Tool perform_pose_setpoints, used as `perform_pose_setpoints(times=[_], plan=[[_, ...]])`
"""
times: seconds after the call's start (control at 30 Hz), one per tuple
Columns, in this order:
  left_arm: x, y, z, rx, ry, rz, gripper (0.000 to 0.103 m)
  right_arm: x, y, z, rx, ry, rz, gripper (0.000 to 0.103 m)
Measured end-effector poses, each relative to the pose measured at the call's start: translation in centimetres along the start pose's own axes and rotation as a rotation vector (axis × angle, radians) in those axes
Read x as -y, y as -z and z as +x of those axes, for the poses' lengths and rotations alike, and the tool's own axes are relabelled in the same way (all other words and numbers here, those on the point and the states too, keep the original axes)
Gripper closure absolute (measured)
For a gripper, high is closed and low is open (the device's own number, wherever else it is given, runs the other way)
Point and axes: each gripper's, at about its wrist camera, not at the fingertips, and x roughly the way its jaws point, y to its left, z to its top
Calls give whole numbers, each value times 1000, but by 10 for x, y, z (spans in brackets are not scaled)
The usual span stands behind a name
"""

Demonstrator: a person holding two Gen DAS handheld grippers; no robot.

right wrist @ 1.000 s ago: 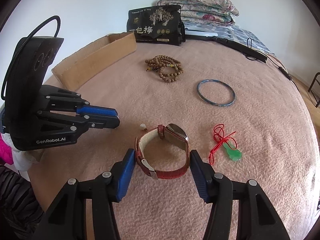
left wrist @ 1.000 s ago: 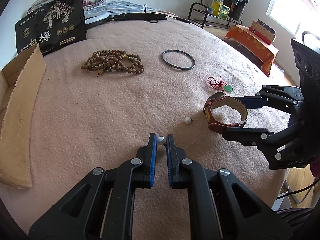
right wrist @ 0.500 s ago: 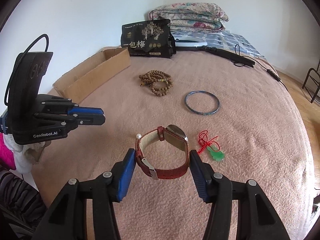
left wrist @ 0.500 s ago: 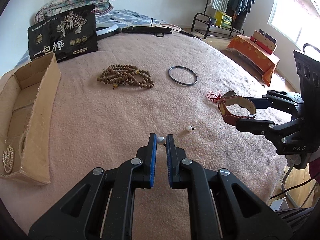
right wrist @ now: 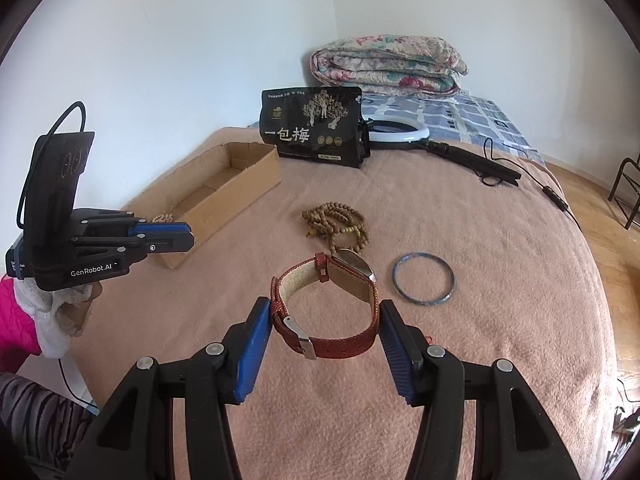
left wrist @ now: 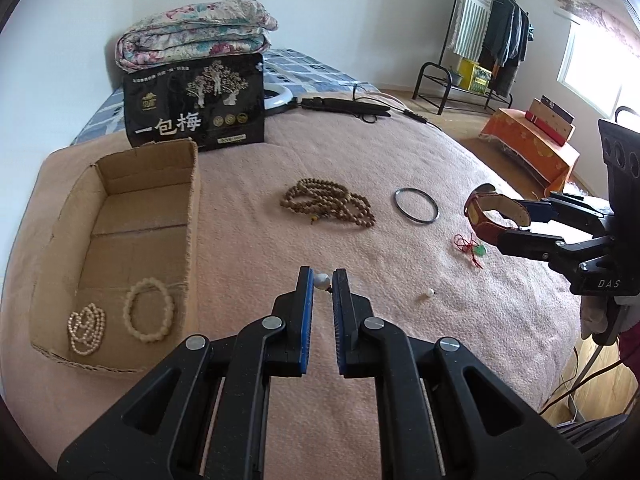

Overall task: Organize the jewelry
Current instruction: 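Carry the pearl bead in the left tool and watch in the right tool to the box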

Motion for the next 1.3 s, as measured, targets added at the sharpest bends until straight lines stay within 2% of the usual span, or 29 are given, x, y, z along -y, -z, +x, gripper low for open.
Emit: perform_pose_setpoints(times=[0.37,0.7,0.87,1.3], plan=[[-74,-18,-31,64,-94,-85,96,-40,-59,29,42,-48,-53,47],[-130,-20,-33,78,-172,-178,96,-74,-103,68,54,-73,-68,47],[-150,-22,-29,83,-210,-218,96,-86,-118,91,51,-75,-59,47],[-169,-27,-11,75,-242,-233,96,-108,-138,140,34,-98,-56,47]])
